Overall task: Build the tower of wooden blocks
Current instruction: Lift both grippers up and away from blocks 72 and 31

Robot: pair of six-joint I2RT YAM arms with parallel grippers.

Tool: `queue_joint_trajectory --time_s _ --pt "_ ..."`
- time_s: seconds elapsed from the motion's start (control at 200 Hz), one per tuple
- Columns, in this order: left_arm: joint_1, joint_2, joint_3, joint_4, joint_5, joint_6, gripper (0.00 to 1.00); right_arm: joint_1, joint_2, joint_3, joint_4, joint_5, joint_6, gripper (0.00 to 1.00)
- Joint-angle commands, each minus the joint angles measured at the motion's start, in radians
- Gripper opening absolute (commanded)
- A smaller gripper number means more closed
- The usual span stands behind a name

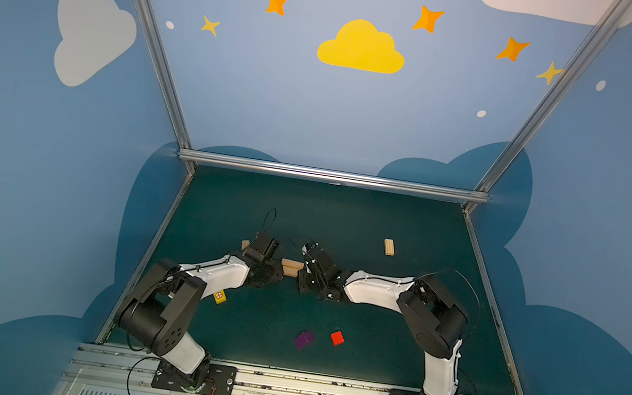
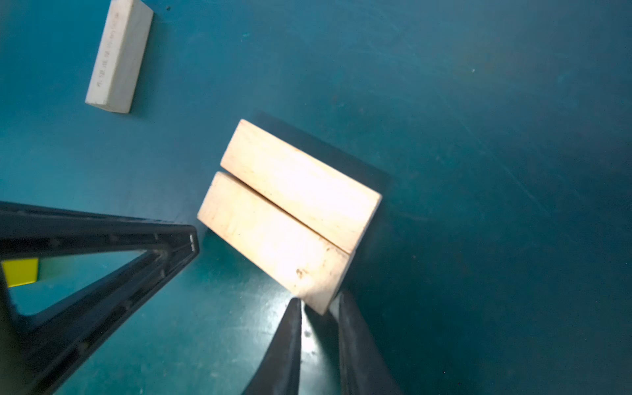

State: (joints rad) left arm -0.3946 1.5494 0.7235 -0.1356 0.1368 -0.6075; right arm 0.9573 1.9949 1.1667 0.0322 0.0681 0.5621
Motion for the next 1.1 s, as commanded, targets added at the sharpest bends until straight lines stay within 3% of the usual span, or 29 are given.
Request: queue_joint_trajectory --time_s 0.0,0.37,1.096 --pt "0.004 -0.014 0.001 -0.022 -0.013 0.001 0.17 -0.008 -0.002 -0.018 -0.059 0.019 0.001 0.24" --pt "0.005 0.013 0.006 0.004 -0.011 -0.006 0.17 -0.003 -0.013 -0.02 -0.061 0.025 -0.007 0.29" --pt "0.01 0.053 0.024 0.012 -0.005 0.001 0.17 -0.004 -0.007 -0.021 -0.06 0.023 -0.003 0.29"
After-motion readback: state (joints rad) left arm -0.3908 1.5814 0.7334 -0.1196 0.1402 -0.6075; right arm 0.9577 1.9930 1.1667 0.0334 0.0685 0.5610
